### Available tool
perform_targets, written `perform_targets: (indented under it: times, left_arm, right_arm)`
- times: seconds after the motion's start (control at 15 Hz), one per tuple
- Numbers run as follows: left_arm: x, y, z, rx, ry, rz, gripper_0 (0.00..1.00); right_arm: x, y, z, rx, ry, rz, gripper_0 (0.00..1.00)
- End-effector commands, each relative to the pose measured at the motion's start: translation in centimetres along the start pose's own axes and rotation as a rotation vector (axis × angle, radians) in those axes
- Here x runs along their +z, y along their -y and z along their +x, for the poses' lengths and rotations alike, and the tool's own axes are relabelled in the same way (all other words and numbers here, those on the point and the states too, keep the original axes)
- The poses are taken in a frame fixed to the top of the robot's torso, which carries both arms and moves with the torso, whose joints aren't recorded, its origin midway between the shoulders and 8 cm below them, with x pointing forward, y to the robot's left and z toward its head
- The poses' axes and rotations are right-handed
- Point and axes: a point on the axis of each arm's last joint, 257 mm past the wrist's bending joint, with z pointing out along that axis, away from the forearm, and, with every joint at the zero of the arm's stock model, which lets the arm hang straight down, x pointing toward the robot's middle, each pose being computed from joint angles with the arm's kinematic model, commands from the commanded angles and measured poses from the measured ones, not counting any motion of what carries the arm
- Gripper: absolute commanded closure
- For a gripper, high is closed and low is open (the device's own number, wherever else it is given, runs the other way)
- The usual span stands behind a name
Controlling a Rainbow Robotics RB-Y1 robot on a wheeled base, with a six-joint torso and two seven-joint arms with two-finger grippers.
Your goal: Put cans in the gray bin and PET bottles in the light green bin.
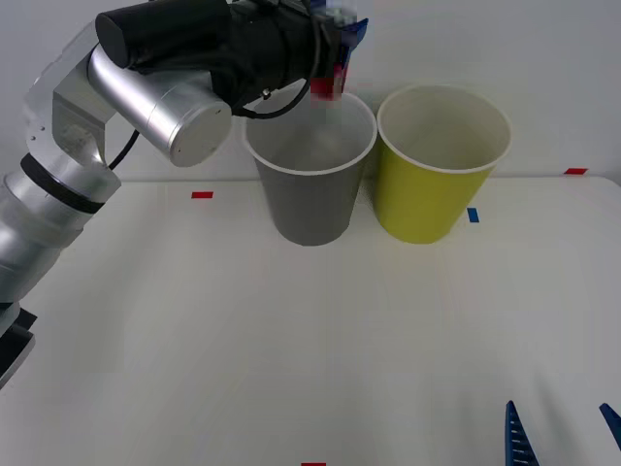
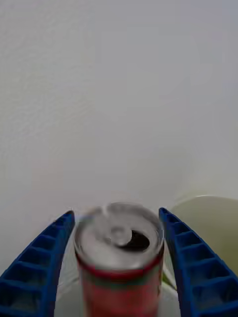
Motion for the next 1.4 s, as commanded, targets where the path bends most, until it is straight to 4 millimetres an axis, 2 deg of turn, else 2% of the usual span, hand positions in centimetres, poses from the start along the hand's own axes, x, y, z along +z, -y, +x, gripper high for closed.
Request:
perform_targets:
  times: [0.07,0.27,0.4,0.47,0.67,0.8,1.0,1.4]
  left_arm:
    - [-1.8,-0.1,1.5,0.009,-0.003,-0.004,0.0]
    - [-3.7,-0.8,1.2,0.045,0.004,-0.012,0.0]
    - [-5.9,-1.7,1.5,0.049,0.027,-0.029,0.0]
    - [-7.6,-2.1,1.8,0.037,0.043,-0.044,0.0]
    - [-11.7,-3.2,3.5,0.038,0.056,-0.103,0.0]
    - [-13.8,-3.2,4.5,0.039,0.052,-0.122,0.0]
    - [-16.7,-2.8,7.7,0.04,0.014,-0.157,0.0]
    - [-22.4,-0.2,14.4,-0.046,-0.078,-0.227,0.0]
  right_arm:
    - [0.0,0.0,0.0,0.0,0.0,0.0,0.0]
    - [0.0,0.0,0.0,0.0,0.0,0.0,0.0]
    - [0.0,0.0,0.0,0.0,0.0,0.0,0.0]
    - [0.0,0.0,0.0,0.0,0.0,0.0,0.0]
    - [0.0,0.0,0.0,0.0,0.0,0.0,0.0]
    - [0.0,0.0,0.0,0.0,0.0,0.0,0.0]
    - [0.0,0.0,0.0,0.0,0.0,0.0,0.0]
    - [0.0,0.0,0.0,0.0,0.0,0.0,0.0]
